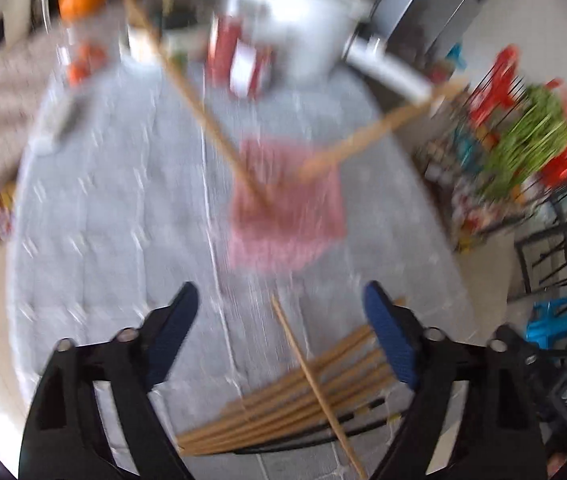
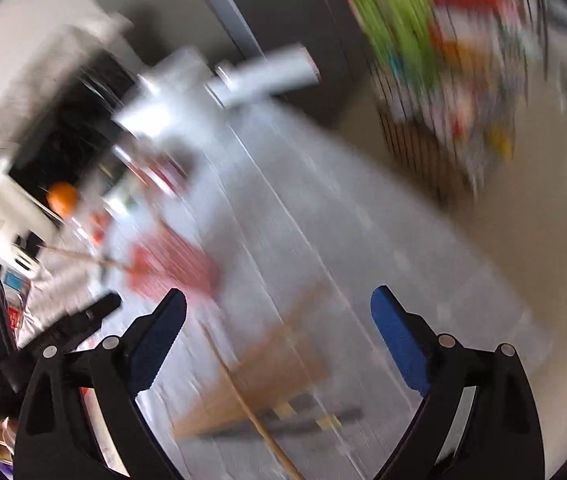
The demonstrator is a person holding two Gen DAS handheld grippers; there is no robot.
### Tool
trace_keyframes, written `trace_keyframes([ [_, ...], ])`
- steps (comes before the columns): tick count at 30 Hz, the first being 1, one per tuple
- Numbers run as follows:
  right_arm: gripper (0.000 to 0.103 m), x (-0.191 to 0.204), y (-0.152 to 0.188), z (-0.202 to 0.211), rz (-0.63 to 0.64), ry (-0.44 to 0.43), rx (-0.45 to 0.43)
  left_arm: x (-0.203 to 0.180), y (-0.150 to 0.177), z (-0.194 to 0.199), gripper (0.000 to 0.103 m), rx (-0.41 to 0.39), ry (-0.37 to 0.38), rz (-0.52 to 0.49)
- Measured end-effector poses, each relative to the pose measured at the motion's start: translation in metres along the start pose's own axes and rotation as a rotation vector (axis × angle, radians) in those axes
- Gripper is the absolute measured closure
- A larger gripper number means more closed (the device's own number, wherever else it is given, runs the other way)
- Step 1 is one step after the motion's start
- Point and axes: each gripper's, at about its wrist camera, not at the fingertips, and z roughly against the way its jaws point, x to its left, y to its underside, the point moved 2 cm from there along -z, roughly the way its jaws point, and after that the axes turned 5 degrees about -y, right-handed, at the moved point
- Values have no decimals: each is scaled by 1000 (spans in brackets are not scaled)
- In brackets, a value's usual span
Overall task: Organize utensils
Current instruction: 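Open the right tool over the pink holder while the left tool returns to the pile, then grasp another wooden chopstick with the left tool while the right tool grasps one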
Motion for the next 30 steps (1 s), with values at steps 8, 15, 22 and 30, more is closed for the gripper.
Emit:
trace_keyframes([
  [8,12,-74,11,-43,-339,-98,197,-3,14,-65,49,138,-29,86],
  [15,12,-74,9,-49,-354,-83,205,-14,19,-79,94,114,-46,33],
  [22,24,-49,-3,-78,-336,-68,205,-11,24,-46,99,-2,1,-34],
  [30,63,-15,-2,-121,-264,9,271,12,38,51,99,-191,81,-79],
])
